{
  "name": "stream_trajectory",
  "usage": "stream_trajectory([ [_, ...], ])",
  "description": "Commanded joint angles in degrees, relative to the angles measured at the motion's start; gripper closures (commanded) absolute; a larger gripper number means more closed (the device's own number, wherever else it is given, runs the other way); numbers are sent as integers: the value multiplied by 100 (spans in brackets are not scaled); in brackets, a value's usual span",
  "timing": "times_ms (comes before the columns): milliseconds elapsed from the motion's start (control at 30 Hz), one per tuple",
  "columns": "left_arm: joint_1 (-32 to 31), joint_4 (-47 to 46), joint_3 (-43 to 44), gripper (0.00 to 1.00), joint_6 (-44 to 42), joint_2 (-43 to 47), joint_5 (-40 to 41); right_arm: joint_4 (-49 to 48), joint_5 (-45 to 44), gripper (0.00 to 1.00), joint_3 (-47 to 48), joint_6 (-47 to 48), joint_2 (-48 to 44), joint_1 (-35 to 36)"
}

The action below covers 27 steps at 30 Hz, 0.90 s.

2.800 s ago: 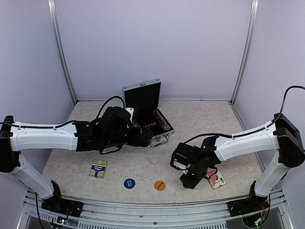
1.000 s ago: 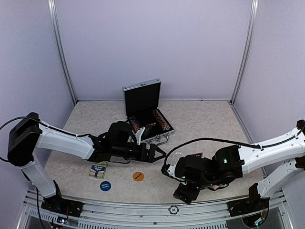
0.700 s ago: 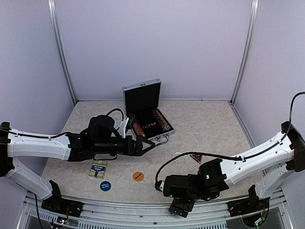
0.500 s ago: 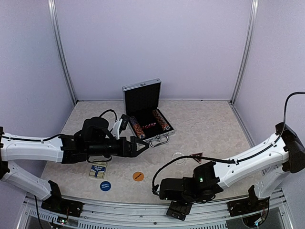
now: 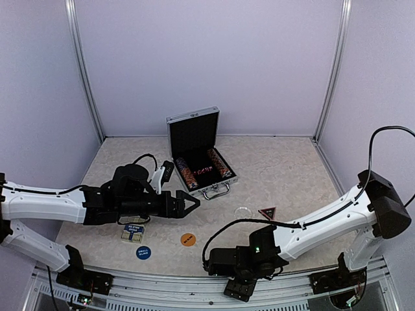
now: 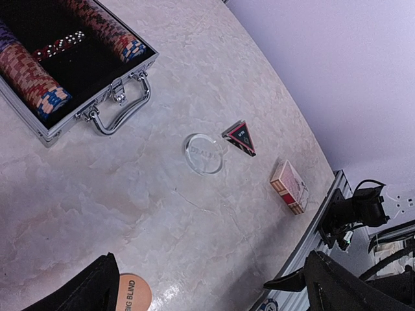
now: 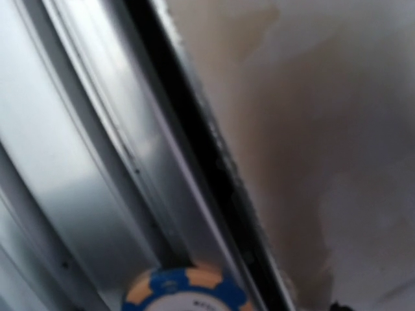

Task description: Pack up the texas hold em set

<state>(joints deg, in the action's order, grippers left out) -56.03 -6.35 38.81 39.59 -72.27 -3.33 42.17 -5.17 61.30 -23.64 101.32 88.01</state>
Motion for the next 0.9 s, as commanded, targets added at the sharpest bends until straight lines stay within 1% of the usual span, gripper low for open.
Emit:
stream_trajectory([
  [0, -31, -42, -40, 1, -22, -48, 100, 193, 28, 21, 70, -37, 137, 47],
  [33, -26, -50, -40, 1, -22, -56, 100, 178, 57, 24, 46, -31, 158, 42],
  [167, -31, -67, -40, 1, -22, -74, 119, 90, 171, 29, -12, -24, 202, 19],
  [300, -30, -84, -56, 1, -14, -64, 135, -6, 292, 40, -106, -12, 199, -19],
  [367, -31, -79, -57, 1, -13, -53, 146, -56, 353, 48, -147, -11, 205, -23],
  [433, -30, -78, -66, 1, -13, -38, 156, -91, 367, 50, -162, -17, 220, -28],
  [533, -30, -77, -66, 1, -13, -33, 164, -128, 378, 60, -167, -3, 233, -33],
  [700, -29, -95, -57, 1, -13, -53, 121, -118, 246, 62, -105, 11, 157, -53],
  [800, -16, -111, -57, 1, -26, -146, 69, -50, -23, 63, -14, -6, -62, -64],
  [867, 25, -165, -49, 1, -15, -268, -108, -31, -228, 63, 17, 4, -269, -64],
])
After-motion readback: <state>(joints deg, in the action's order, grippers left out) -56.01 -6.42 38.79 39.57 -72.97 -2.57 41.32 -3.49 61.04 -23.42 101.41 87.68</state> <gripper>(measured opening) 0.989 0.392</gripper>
